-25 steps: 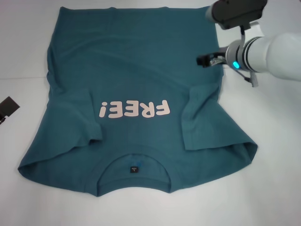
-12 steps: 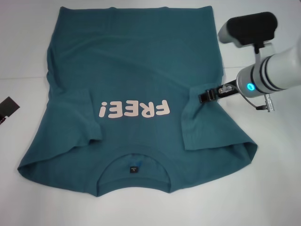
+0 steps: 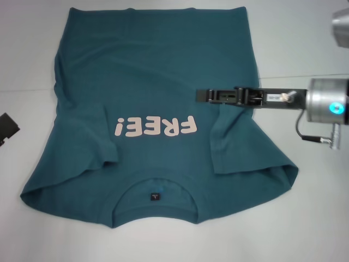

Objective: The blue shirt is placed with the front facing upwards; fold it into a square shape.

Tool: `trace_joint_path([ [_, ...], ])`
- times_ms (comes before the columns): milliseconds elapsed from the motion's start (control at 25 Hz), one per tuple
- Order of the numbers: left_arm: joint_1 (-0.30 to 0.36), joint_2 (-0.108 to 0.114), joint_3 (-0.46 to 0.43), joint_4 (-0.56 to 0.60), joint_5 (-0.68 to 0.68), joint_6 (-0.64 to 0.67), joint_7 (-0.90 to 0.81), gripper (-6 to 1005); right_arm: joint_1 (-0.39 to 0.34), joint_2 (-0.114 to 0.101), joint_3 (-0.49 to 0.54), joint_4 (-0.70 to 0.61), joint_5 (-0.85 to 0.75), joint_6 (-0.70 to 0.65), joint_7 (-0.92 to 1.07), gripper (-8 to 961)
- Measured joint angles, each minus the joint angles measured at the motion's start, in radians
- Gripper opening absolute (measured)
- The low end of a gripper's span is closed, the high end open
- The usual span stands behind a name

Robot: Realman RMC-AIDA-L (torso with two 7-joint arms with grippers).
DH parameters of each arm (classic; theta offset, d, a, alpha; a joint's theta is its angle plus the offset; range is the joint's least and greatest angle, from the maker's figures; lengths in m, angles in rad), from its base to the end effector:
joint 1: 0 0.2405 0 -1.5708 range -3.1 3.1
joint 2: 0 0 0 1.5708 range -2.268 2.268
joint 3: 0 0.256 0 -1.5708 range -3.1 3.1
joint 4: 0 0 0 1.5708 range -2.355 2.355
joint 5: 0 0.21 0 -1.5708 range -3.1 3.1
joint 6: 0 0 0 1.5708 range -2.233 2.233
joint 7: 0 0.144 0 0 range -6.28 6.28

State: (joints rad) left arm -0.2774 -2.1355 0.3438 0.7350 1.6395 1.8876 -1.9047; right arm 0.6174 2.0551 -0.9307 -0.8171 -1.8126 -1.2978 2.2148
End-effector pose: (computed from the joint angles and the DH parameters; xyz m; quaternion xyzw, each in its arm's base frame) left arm -0.2945 0.2538 0.0782 -0.7094 -0.4288 -0.5443 0.1286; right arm 0.1998 0.3966 0.0191 -0.8276 0.4676 0.2865 0.1193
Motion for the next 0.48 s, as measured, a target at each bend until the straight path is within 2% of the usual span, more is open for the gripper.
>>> trace_joint_path([
  [80,-0.001,0.005,-0.002,0.007,0.01,0.001,-0.029,765,-0.023,-0.001,0.036,0.021,0.054,-0.093,-0.046,619],
  [240,-0.001,0.013,-0.004,0.013,0.016,-0.004,-0.098,765,-0.081,0.001,0.108,0.065,0.145,-0.284,-0.157,785],
  [280,0.0,0.015,-0.008,0.014,0.018,-0.012,-0.121,765,-0.097,0.002,0.128,0.073,0.157,-0.303,-0.169,826],
  [480,0.003,0.017,-0.035,0.008,0.08,-0.077,-0.207,766,-0.188,-0.007,0.208,0.115,0.165,-0.317,-0.209,893],
])
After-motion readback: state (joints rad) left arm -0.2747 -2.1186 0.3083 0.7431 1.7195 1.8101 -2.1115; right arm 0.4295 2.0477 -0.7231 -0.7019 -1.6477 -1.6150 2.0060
